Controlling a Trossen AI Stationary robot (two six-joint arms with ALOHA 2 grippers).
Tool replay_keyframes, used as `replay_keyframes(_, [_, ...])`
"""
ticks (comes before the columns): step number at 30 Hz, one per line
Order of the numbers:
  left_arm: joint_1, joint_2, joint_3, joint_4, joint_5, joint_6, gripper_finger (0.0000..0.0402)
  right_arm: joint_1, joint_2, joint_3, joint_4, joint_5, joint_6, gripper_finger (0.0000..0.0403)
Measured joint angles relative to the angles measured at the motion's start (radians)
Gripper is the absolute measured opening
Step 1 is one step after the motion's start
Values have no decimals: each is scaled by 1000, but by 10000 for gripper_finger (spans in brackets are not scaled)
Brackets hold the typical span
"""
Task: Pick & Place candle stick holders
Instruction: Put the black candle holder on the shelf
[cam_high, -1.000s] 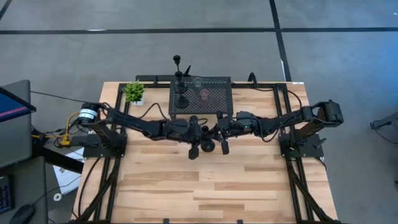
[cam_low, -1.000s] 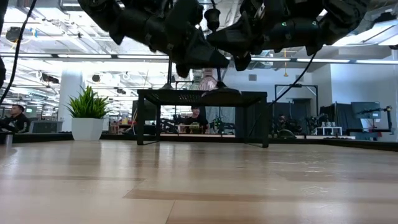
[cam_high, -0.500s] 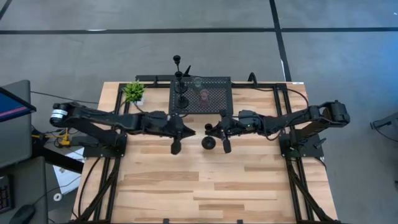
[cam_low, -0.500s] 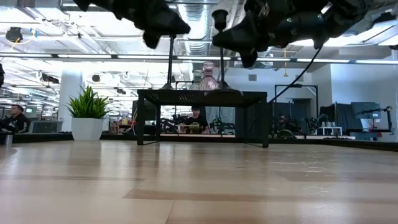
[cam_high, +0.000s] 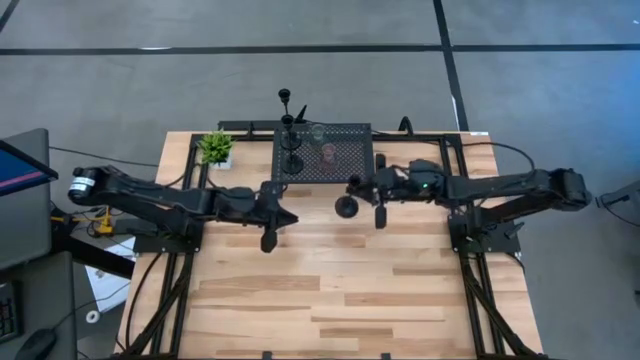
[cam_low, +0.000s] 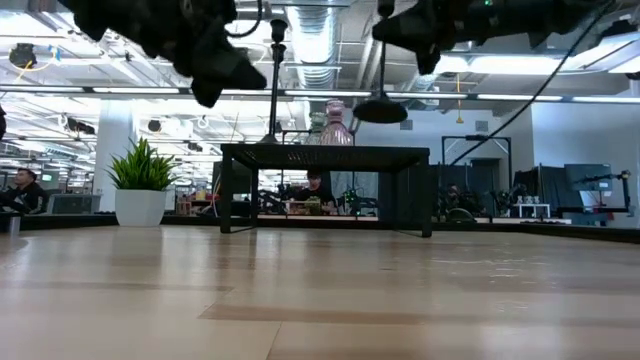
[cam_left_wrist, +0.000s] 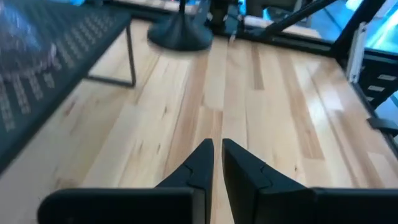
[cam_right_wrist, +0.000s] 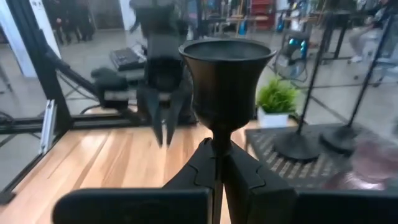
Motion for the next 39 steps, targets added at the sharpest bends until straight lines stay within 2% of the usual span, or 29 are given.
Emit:
replay_keyframes(5, [0,21,-14,14,-6,-20,33,-76,-67,-1,-27,-3,-6,0])
replay_keyframes(10, [-7,31,-14,28,-6,-19,33,-168,-68,-1,-24,-9,-5,0])
replay_keyframes(20, [-49,31,-14,33,-5,-18,33,-344,43,0,83,-16,-4,0])
replay_keyframes(25, [-58,31,-14,36,-5,-16,33,-412,104,57,86,-43,-3,0])
replay_keyframes(29, [-58,31,-14,36,-6,-16,33,-441,165,135,54,-91,-3,0])
replay_keyframes(33, [-58,31,-14,37,-5,-16,33,-447,227,197,-28,-92,-23,0])
replay_keyframes(39, [-58,32,-14,36,-5,-16,33,-461,257,221,-50,-85,-32,0])
